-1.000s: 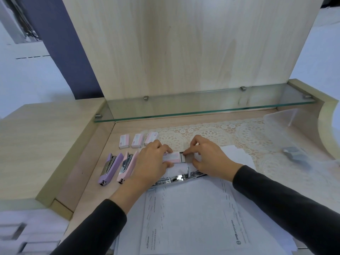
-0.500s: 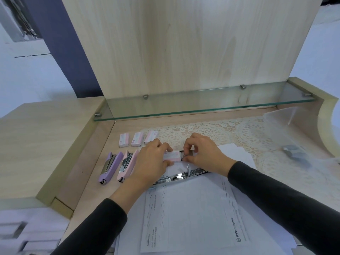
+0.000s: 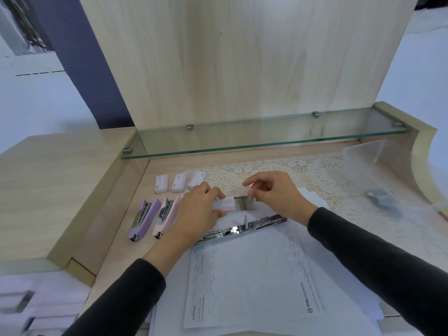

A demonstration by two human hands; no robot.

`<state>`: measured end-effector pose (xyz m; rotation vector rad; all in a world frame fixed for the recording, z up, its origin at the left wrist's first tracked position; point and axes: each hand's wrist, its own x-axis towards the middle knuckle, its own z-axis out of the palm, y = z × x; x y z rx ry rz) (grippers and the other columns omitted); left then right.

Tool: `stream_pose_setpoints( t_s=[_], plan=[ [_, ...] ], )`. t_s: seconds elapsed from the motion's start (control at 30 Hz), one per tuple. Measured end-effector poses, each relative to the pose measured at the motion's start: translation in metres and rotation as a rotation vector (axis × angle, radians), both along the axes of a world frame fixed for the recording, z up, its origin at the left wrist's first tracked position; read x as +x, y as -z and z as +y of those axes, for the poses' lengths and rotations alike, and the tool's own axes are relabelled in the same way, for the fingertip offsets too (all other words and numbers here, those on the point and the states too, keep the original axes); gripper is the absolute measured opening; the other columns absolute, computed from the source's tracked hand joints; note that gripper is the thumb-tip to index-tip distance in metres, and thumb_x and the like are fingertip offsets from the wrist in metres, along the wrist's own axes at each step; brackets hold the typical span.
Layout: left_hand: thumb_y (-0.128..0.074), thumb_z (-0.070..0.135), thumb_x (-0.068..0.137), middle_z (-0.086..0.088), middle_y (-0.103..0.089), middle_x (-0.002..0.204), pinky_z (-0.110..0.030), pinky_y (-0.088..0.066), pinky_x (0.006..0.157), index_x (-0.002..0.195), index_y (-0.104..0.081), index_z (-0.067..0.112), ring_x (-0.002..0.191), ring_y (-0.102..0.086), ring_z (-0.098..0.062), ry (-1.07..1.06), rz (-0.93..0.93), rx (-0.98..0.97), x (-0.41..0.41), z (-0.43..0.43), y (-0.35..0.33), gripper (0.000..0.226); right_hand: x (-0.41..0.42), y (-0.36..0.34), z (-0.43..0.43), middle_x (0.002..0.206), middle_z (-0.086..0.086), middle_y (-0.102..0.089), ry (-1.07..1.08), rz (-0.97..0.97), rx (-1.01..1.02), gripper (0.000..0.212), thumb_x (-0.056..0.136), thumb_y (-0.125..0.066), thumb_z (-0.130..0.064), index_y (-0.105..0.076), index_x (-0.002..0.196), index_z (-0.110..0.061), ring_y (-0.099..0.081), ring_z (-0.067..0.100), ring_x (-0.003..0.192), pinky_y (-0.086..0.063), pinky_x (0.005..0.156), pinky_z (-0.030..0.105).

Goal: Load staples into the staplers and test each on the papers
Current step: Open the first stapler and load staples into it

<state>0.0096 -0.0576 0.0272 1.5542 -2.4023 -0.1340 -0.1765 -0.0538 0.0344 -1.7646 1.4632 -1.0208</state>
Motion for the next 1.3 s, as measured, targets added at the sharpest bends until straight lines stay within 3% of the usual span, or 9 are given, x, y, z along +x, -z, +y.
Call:
stream_pose_setpoints(
  t_s=[0.13,0.23,0.37,0.6,0.73,0.9,1.03,1.17,1.3],
  plan=[
    [-0.061,0.033,0.085,0.000,-0.050,0.114,-0.023,-0.035,0.087,0.119,-0.053,0.020,0.107,-0.046,-0.015,0.000,-0.001,-0.002,0.000,0.000,0.000,0.037,-0.003,-0.002,0.003,0.075,0.000,-0.064,0.022,-0.005,0.008,0.015,0.082,-0.059,0.003,-0.071,0.085,-0.005,-0.058,-0.002,0.051,-0.048,0.059,0.006],
    [-0.061,0.033,0.085,-0.001,-0.050,0.114,-0.023,-0.034,0.087,0.119,-0.053,0.020,0.106,-0.047,-0.015,0.000,-0.005,-0.001,0.000,0.001,0.000,0.037,-0.007,-0.003,0.003,0.079,0.000,-0.062,0.057,0.123,-0.018,0.014,0.082,-0.059,0.000,-0.071,0.087,-0.004,-0.055,0.000,0.059,-0.046,0.059,0.003],
    [-0.061,0.033,0.085,-0.001,-0.051,0.114,-0.026,-0.037,0.090,0.119,-0.053,0.020,0.107,-0.047,-0.016,-0.007,0.000,0.015,0.000,0.000,-0.001,0.037,-0.012,0.000,0.003,0.075,0.000,-0.058,0.092,0.314,0.028,0.012,0.079,-0.065,-0.008,-0.070,0.090,-0.004,-0.050,0.008,0.065,-0.037,0.055,0.007],
    [-0.059,0.037,0.085,0.001,-0.053,0.115,-0.030,-0.032,0.092,0.123,-0.054,0.025,0.109,-0.048,-0.015,-0.008,-0.067,0.042,-0.004,-0.003,-0.004,0.039,0.002,0.005,-0.002,0.062,-0.002,-0.055,0.119,0.405,0.073,0.019,0.078,-0.069,-0.025,-0.071,0.075,-0.007,-0.047,0.007,0.056,-0.034,0.049,0.015],
    [-0.063,0.038,0.083,0.001,-0.056,0.112,-0.030,-0.035,0.090,0.119,-0.057,0.025,0.102,-0.051,-0.015,-0.012,-0.008,0.066,-0.005,-0.004,-0.004,0.039,0.009,0.003,-0.004,0.068,0.003,-0.061,0.127,0.434,0.101,0.020,0.076,-0.070,-0.025,-0.068,0.070,-0.007,-0.052,0.015,0.062,-0.042,0.055,0.023],
    [-0.063,0.038,0.083,-0.002,-0.057,0.112,-0.036,-0.039,0.093,0.118,-0.059,0.022,0.105,-0.051,-0.018,-0.014,0.018,0.091,-0.012,-0.003,0.001,0.038,0.021,0.003,-0.007,0.071,0.010,-0.065,0.091,0.452,0.089,0.017,0.081,-0.064,-0.018,-0.069,0.073,-0.003,-0.053,0.019,0.064,-0.037,0.053,0.022],
    [-0.063,0.037,0.083,-0.002,-0.057,0.111,-0.037,-0.039,0.092,0.117,-0.059,0.022,0.104,-0.051,-0.019,-0.010,0.025,0.089,-0.013,-0.005,0.002,0.037,0.022,0.004,-0.005,0.062,-0.001,-0.056,0.019,0.442,0.064,0.018,0.081,-0.054,-0.006,-0.071,0.077,-0.003,-0.051,0.015,0.061,-0.032,0.050,0.017],
    [-0.067,0.032,0.080,-0.004,-0.059,0.107,-0.034,-0.041,0.087,0.115,-0.062,0.020,0.099,-0.052,-0.020,0.010,0.074,0.091,-0.012,-0.009,0.001,0.037,0.014,0.000,-0.002,0.090,0.007,-0.069,-0.024,0.392,0.068,0.022,0.082,-0.052,0.001,-0.071,0.089,-0.005,-0.049,0.009,0.069,-0.032,0.054,0.004],
    [-0.067,0.028,0.081,-0.007,-0.058,0.110,-0.035,-0.041,0.087,0.117,-0.060,0.017,0.104,-0.051,-0.022,0.011,0.033,0.078,-0.013,-0.017,-0.003,0.038,0.007,-0.003,0.002,0.096,0.013,-0.069,0.028,0.386,0.044,0.026,0.083,-0.050,0.001,-0.067,0.102,-0.005,-0.054,0.013,0.073,-0.041,0.068,0.015]
  ],
)
